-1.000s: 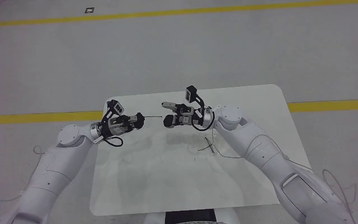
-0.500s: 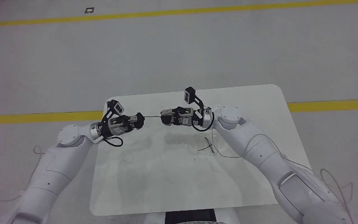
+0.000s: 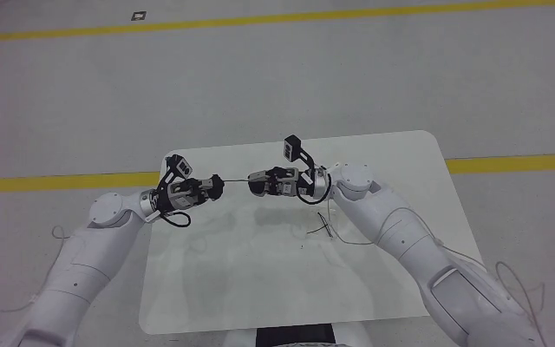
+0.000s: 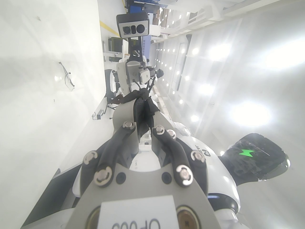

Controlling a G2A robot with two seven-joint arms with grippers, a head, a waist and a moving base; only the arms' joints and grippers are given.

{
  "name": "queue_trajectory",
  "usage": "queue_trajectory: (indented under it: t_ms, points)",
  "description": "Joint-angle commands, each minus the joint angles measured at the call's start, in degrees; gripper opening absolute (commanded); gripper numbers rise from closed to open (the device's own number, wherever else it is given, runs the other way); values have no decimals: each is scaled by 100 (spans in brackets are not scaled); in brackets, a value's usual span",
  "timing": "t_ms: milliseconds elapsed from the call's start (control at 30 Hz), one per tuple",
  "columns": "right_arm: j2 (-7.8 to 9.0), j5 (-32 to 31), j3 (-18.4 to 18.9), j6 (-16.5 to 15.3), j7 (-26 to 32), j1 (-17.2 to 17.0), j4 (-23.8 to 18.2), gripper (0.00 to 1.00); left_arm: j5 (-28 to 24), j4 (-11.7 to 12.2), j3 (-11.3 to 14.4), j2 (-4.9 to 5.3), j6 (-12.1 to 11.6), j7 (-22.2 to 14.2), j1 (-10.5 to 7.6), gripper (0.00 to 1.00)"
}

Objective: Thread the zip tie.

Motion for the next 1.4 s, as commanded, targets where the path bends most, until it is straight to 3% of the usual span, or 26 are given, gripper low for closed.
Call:
queue_trajectory:
  t_ms: [0, 167, 533, 633, 667, 900, 1000, 1367]
  points:
    - [-7, -11, 16, 4, 9, -9, -9, 10, 0, 0, 0, 0, 0, 0, 0, 0]
    - [-26, -52, 59, 19, 33, -26, -8, 0, 0, 0, 0, 0, 0, 0, 0, 0]
    - [-62, -164, 144, 28, 49, -52, -1, 0, 0, 0, 0, 0, 0, 0, 0, 1]
    - [-66, -195, 177, 29, 45, -71, -8, 0, 0, 0, 0, 0, 0, 0, 0, 90]
    - [-66, -203, 188, 32, 44, -78, -13, 0, 0, 0, 0, 0, 0, 0, 0, 100]
    - [-85, -176, 250, 46, 50, -156, -94, 0, -17, -214, -82, -26, -98, 401, 131, 100]
    - [-107, -184, 243, 56, 35, -165, -131, 0, 210, -245, -112, -38, -162, 931, 180, 100]
    - [-111, -226, 244, 27, 26, -157, -140, 0, 184, -274, -99, -45, -102, 993, 204, 100]
